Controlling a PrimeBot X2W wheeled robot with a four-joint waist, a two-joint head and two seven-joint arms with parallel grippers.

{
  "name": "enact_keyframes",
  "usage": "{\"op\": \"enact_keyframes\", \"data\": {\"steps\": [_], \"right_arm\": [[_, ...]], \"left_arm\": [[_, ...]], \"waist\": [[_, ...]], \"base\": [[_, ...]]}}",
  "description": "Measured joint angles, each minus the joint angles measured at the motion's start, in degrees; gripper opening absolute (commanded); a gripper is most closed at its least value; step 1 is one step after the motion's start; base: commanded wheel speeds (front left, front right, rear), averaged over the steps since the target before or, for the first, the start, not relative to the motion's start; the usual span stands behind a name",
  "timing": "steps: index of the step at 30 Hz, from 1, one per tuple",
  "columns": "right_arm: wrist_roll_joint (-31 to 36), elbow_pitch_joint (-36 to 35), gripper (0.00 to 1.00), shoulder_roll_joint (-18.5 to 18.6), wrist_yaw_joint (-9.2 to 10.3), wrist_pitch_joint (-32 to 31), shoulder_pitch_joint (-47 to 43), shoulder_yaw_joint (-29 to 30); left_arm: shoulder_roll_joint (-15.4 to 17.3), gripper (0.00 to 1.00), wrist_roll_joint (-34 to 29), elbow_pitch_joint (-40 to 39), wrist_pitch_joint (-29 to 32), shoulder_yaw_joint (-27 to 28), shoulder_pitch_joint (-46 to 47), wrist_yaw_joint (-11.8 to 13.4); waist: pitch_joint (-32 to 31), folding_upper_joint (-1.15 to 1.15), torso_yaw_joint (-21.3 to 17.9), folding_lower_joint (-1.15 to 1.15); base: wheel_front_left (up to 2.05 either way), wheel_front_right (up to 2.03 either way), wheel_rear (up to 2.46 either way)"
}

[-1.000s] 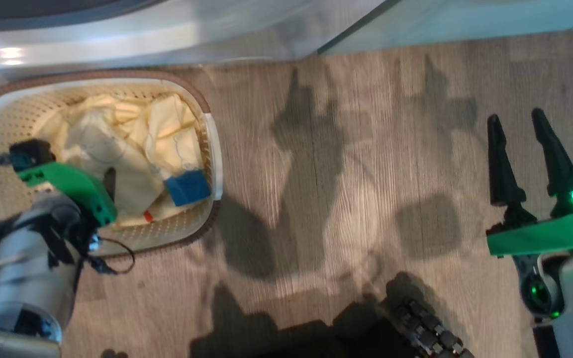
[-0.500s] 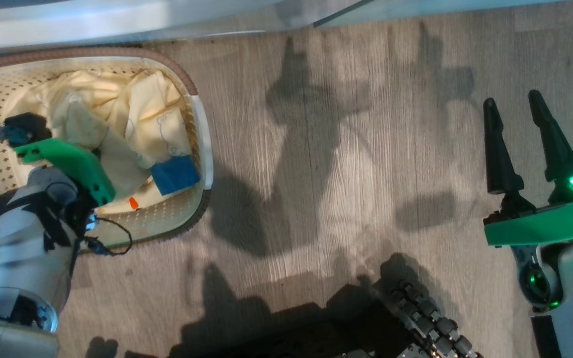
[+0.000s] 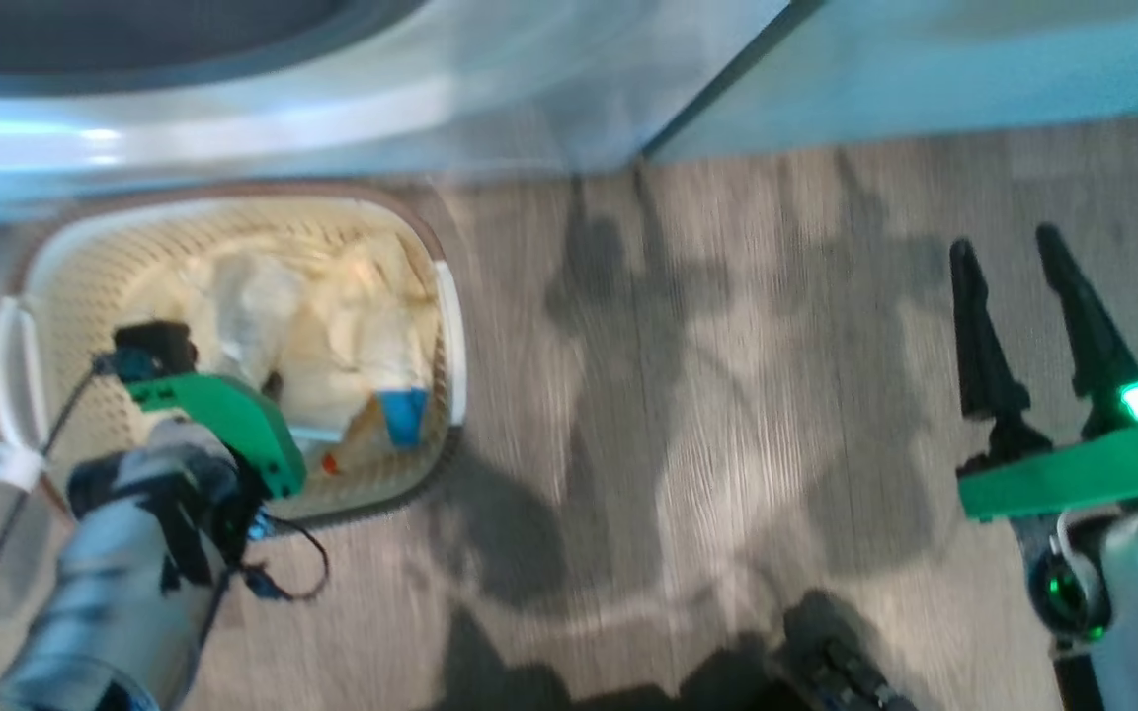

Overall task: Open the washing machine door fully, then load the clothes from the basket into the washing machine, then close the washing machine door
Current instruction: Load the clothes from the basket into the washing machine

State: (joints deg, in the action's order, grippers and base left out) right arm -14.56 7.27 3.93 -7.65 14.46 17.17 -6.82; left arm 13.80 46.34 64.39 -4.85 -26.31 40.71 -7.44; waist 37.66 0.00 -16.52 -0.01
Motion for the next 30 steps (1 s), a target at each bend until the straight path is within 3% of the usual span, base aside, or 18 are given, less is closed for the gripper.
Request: {"op": "enact_keyframes", "data": {"steps": [11,19,22,30], "right_arm": [[-0.6,2.2,1.0,1.4,0.01,0.0,-6.9,0.8],[-1.1,3.1,1.0,1.5,0.0,0.0,-11.7,1.4],[-1.1,3.2,1.0,1.5,0.0,0.0,-13.5,1.7],[-1.1,3.3,1.0,1.6,0.0,0.0,-17.1,3.0]], "left_arm": [[0.7,0.0,8.0,-7.3,-7.1,-9.2,-8.5,0.0],[2.9,0.0,10.3,-11.9,-9.3,-10.9,-12.5,0.0],[4.0,0.0,9.1,-15.5,-9.3,-8.7,-13.6,0.0],[4.6,0.0,-1.5,-26.4,-9.4,3.5,-20.8,0.0]], "waist": [[-13.8,0.0,3.0,0.0],[-22.0,0.0,4.6,0.0],[-25.0,0.0,5.4,0.0],[-31.2,0.0,6.8,0.0]], "base": [[0.0,0.0,0.0],[0.0,0.0,0.0],[0.0,0.0,0.0],[0.0,0.0,0.0]]}}
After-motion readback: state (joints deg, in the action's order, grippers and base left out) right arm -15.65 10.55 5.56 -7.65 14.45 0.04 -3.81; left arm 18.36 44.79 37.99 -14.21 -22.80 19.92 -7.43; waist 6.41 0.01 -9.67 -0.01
